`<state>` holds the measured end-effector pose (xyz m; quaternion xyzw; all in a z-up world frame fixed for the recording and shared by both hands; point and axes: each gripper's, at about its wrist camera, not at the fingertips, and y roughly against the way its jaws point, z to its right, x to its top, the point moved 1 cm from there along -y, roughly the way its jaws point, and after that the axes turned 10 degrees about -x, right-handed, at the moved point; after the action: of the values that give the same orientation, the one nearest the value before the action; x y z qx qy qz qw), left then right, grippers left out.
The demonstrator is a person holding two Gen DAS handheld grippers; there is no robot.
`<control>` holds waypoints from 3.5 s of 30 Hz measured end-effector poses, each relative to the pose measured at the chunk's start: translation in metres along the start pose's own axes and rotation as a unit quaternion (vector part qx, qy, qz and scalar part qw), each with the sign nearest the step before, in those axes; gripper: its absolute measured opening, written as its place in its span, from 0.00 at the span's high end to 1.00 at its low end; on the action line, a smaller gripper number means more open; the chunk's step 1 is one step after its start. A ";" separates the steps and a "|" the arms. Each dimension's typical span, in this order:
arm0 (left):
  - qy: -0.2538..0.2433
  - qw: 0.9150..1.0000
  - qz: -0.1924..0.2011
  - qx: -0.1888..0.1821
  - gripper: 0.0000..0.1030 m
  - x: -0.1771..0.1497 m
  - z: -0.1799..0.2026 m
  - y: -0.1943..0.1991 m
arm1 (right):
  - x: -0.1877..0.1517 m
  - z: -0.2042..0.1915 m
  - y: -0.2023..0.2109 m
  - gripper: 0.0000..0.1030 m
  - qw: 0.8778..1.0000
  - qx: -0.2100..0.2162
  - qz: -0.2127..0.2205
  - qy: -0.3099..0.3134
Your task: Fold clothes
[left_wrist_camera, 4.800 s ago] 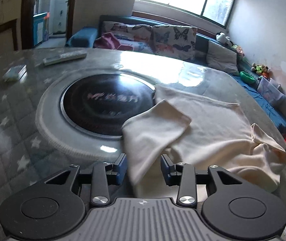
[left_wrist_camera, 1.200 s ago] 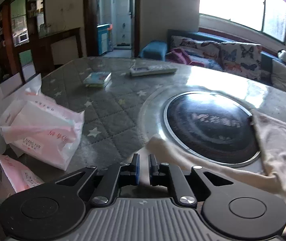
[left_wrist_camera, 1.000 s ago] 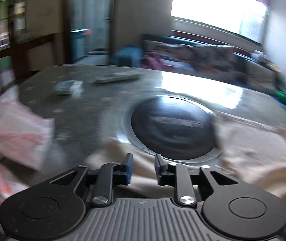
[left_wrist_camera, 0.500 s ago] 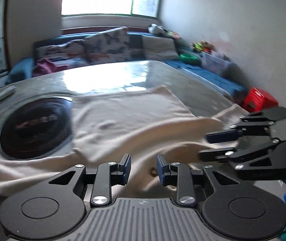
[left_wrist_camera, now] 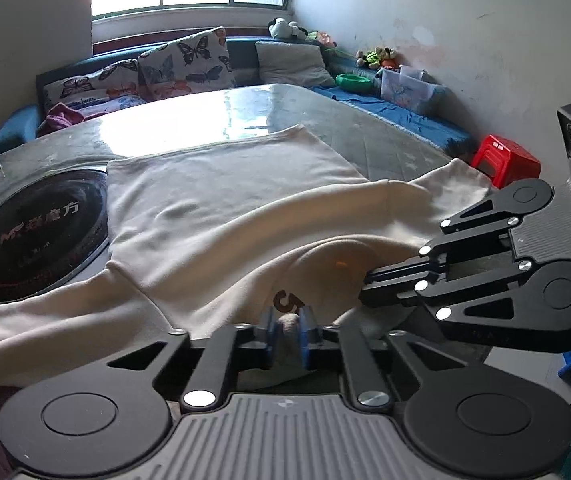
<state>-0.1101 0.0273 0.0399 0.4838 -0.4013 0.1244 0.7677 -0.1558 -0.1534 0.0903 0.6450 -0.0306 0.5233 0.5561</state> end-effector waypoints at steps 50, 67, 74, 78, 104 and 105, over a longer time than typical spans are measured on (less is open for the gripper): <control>-0.058 0.997 -0.014 -0.049 0.92 -0.010 0.005 0.022 | 0.009 0.007 0.031 0.90 0.999 0.043 0.001 0.032; 0.010 0.999 -0.013 -0.045 0.86 0.013 -0.008 -0.033 | 0.005 0.051 0.000 0.84 0.998 -0.050 0.001 -0.033; 0.017 0.999 -0.010 -0.043 0.65 0.007 -0.009 -0.029 | 0.009 0.070 -0.037 0.81 0.994 -0.093 -0.008 -0.049; 0.019 0.999 -0.009 -0.040 0.51 0.009 -0.011 -0.028 | -0.002 0.080 -0.041 0.82 0.992 -0.103 -0.020 -0.069; 0.118 0.990 0.054 0.051 0.35 0.037 -0.095 -0.038 | -0.008 0.096 -0.024 0.70 0.988 -0.097 0.010 -0.121; 0.114 0.991 0.053 0.053 0.32 0.037 -0.093 -0.039 | -0.010 0.100 -0.017 0.69 0.986 -0.103 0.016 -0.130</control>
<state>-0.0176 0.0785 0.0227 0.4842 -0.3292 0.2403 0.7743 -0.0857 -0.2272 0.0876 0.6461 -0.1664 0.4377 0.6027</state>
